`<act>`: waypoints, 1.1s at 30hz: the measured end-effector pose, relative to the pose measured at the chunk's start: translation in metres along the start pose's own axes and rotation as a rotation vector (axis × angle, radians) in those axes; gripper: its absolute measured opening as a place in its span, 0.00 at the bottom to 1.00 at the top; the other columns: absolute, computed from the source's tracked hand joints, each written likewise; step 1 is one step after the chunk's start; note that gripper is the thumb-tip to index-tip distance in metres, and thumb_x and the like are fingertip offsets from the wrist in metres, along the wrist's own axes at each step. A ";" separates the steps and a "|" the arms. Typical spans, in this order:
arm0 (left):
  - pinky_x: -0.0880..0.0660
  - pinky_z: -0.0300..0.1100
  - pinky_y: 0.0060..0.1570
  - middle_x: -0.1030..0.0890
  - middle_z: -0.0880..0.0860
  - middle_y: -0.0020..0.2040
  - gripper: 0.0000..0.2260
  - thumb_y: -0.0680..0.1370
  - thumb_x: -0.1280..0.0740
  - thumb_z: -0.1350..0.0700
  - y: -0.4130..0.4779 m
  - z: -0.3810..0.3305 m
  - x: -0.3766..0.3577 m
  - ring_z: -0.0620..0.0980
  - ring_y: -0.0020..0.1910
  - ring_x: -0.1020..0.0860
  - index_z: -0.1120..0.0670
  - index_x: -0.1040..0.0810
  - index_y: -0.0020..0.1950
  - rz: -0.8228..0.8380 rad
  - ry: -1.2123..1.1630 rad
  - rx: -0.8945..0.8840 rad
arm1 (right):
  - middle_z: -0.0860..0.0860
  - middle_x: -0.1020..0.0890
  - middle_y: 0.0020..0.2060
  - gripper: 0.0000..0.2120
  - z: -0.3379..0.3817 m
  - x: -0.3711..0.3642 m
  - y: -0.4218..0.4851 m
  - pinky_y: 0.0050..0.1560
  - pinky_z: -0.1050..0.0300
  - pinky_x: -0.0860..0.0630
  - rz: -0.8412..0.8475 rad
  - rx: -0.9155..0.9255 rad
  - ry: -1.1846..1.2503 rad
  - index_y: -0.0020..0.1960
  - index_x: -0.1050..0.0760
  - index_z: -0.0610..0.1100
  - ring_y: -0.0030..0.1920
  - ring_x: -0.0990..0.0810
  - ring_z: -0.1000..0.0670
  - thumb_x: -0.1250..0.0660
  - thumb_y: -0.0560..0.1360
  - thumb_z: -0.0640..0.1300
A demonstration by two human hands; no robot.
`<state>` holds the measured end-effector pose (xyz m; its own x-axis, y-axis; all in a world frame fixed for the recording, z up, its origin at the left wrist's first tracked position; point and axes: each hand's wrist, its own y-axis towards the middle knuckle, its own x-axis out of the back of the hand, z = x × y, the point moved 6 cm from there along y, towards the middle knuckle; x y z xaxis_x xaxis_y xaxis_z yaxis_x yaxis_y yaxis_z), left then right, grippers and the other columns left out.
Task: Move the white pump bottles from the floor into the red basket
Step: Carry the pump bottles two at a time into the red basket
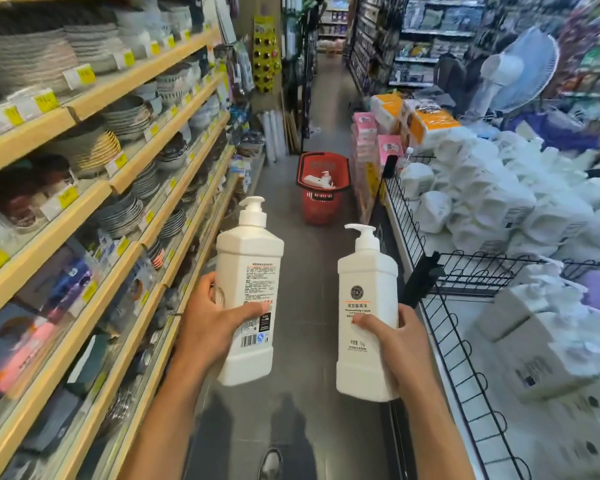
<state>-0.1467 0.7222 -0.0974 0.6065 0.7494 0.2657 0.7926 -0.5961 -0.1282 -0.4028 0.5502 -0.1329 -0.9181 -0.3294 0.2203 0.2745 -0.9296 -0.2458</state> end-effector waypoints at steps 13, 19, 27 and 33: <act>0.22 0.46 0.44 0.17 0.46 0.50 0.32 0.63 0.17 0.58 0.145 -0.044 -0.044 0.47 0.48 0.17 0.48 0.28 0.61 0.087 -0.014 -0.018 | 0.54 0.14 0.47 0.22 0.048 -0.027 0.120 0.48 0.45 0.16 -0.080 -0.024 0.005 0.55 0.25 0.51 0.44 0.13 0.51 0.19 0.66 0.47; 0.24 0.41 0.42 0.17 0.43 0.50 0.31 0.64 0.18 0.61 0.199 -0.059 -0.083 0.43 0.47 0.18 0.46 0.28 0.61 0.096 -0.033 -0.007 | 0.53 0.13 0.47 0.22 0.060 -0.033 0.193 0.48 0.45 0.16 -0.049 -0.038 0.008 0.56 0.24 0.50 0.44 0.13 0.51 0.19 0.66 0.47; 0.21 0.46 0.45 0.16 0.46 0.51 0.32 0.64 0.18 0.62 0.280 -0.083 -0.134 0.47 0.48 0.16 0.48 0.27 0.63 0.050 -0.032 0.048 | 0.55 0.13 0.46 0.22 0.089 -0.040 0.307 0.47 0.46 0.17 0.005 -0.020 0.019 0.56 0.24 0.52 0.44 0.13 0.52 0.19 0.66 0.48; 0.24 0.41 0.39 0.16 0.46 0.49 0.28 0.66 0.20 0.64 0.333 -0.094 -0.152 0.46 0.45 0.16 0.51 0.26 0.61 0.018 -0.030 0.065 | 0.55 0.14 0.47 0.21 0.107 -0.049 0.368 0.40 0.53 0.20 0.039 -0.003 0.016 0.55 0.26 0.53 0.44 0.13 0.52 0.19 0.67 0.48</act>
<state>0.0186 0.3825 -0.0905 0.6217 0.7475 0.2340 0.7832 -0.5905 -0.1947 -0.2258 0.2062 -0.1330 -0.9112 -0.3629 0.1950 0.3098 -0.9156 -0.2565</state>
